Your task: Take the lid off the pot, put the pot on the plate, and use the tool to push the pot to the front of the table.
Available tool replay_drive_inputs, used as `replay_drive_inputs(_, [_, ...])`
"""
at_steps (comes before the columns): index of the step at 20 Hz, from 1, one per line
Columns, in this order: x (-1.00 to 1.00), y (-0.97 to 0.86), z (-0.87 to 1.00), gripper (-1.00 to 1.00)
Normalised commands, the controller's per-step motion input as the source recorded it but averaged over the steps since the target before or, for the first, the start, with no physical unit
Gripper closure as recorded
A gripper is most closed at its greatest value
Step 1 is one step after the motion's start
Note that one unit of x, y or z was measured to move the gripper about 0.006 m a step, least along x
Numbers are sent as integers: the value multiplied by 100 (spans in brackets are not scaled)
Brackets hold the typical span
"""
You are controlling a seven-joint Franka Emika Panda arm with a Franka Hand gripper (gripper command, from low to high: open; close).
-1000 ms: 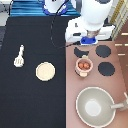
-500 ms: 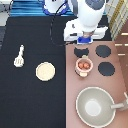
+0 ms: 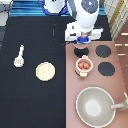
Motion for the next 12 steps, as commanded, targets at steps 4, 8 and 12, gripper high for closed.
replay_drive_inputs(4, [50, 12, -15, 100])
replay_drive_inputs(8, [54, 20, -11, 100])
replay_drive_inputs(12, [12, 14, -24, 100])
